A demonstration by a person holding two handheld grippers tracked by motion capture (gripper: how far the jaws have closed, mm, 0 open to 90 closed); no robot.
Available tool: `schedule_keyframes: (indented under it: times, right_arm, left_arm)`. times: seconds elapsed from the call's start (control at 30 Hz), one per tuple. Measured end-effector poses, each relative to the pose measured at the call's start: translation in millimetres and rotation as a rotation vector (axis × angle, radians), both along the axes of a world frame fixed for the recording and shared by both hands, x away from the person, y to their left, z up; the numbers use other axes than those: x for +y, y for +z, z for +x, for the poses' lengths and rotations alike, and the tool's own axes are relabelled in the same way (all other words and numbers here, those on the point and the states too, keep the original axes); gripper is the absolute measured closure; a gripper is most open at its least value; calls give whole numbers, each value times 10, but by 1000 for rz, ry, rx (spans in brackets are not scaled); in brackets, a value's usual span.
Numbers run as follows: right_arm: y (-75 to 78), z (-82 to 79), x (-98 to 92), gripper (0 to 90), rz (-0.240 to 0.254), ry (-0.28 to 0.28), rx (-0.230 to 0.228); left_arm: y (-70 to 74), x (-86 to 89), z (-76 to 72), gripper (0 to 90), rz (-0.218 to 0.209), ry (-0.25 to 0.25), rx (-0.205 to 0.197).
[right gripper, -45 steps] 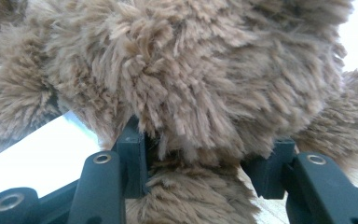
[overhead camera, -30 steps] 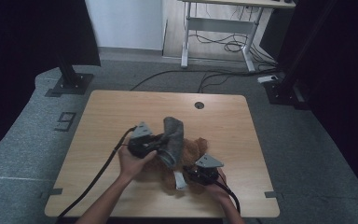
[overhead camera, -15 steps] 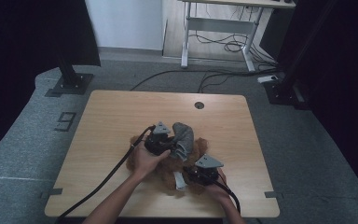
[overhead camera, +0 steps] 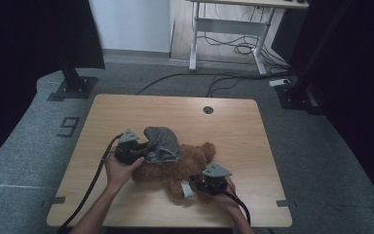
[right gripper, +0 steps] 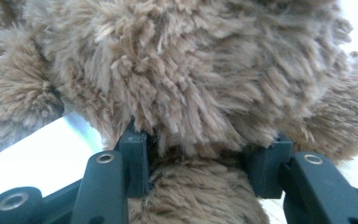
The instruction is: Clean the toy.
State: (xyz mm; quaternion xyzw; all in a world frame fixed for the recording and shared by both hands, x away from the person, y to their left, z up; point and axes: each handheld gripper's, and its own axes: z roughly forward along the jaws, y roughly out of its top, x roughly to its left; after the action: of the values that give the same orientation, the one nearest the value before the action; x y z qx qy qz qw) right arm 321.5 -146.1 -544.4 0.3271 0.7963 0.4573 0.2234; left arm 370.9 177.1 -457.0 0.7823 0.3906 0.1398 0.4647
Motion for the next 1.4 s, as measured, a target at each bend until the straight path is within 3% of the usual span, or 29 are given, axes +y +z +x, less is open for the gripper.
schedule_keyframes:
  times: [0.2, 0.23, 0.4, 0.57, 0.67, 0.7, 0.83, 0.93, 1.0, 1.07, 1.13, 1.17, 1.2, 1.27, 1.33, 1.4]
  right_arm:
    - [-2, 1, -9, 497, -4, 1, 1]
    - [-5, 1, -13, 495, -1, 0, 3]
    - [1, 4, -31, 484, 4, -2, 10]
    - [45, -19, -63, 356, 8, 14, 4]
    - [90, -30, -112, 284, 30, 15, 13]
    - [152, -44, -179, 238, 66, 9, 12]
    - [316, -51, -265, 221, 158, 4, -6]
    - [407, -21, -261, 202, 171, -2, -15]
    - [485, 50, -224, 181, 179, 4, -4]
    - [539, 209, -146, 138, 166, 26, 46]
    - [543, 249, -123, 134, 161, 34, 56]
    - [535, 355, -51, 113, 137, 62, 96]
    - [535, 355, -51, 113, 137, 62, 96]
    - [462, 445, -5, 117, 139, 80, 153]
    - [405, 477, -4, 167, 158, 99, 204]
    - [368, 453, -16, 278, 187, 125, 215]
  left_arm:
    - [0, 194, -83, 765, 15, 50, -23]
    - [-22, 297, -118, 763, 7, 71, -20]
    - [-111, 387, -170, 764, -12, 70, -1]
    - [-219, 358, -220, 770, -12, 56, -20]
    - [-231, 369, -239, 772, -19, 45, -26]
    - [-236, 381, -259, 772, -19, 37, -29]
    - [-245, 371, -304, 773, -18, 22, -39]
    - [-254, 367, -327, 774, -17, 10, -43]
    - [-269, 377, -350, 774, -19, 2, -41]
    - [-305, 406, -380, 775, -40, -5, -31]
    - [-320, 414, -390, 775, -43, -5, -31]
    - [-347, 429, -404, 776, -48, -4, -29]
    - [-347, 429, -404, 776, -48, -4, -29]
    - [-362, 440, -411, 776, -53, -6, -26]
    - [-365, 441, -427, 776, -54, -13, -22]
    - [-356, 438, -431, 776, -57, -16, -18]
